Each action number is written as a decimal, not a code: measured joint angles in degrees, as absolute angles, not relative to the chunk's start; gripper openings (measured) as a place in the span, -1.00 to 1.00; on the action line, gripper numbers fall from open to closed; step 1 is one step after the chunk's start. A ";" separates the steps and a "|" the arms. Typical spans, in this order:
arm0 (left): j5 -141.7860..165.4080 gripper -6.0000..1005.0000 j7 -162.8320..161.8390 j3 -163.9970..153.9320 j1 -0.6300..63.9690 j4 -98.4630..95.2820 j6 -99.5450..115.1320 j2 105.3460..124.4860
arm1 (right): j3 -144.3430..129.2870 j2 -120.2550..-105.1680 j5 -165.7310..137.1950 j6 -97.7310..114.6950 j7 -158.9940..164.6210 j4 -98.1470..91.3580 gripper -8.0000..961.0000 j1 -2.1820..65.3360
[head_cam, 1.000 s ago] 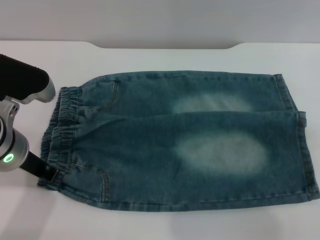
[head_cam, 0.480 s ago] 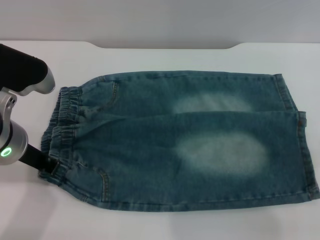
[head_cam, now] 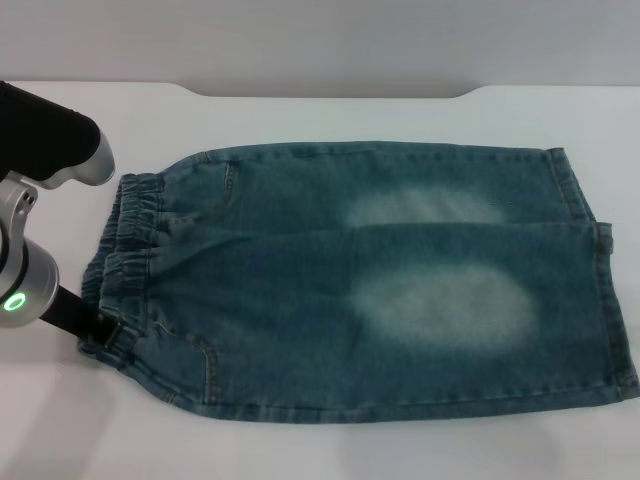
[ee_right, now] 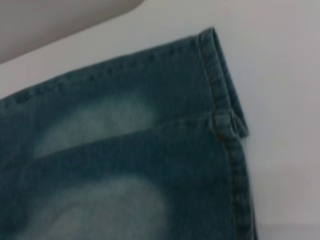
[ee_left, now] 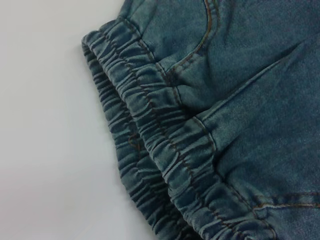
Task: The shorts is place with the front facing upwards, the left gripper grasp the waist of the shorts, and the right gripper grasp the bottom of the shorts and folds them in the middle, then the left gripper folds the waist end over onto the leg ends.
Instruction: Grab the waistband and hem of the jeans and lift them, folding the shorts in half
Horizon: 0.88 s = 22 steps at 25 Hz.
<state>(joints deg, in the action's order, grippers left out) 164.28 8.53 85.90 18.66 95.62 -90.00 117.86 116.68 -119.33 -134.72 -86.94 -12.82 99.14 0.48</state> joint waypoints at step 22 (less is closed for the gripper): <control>164.37 -0.91 8.65 85.87 21.59 92.79 -89.53 117.86 | 115.39 -119.18 -133.36 -83.72 -13.22 88.30 0.20 2.50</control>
<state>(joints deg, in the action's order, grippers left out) 164.37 8.65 85.87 21.59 92.79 -89.53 117.86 115.39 -119.18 -133.36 -83.72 -13.22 88.30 2.50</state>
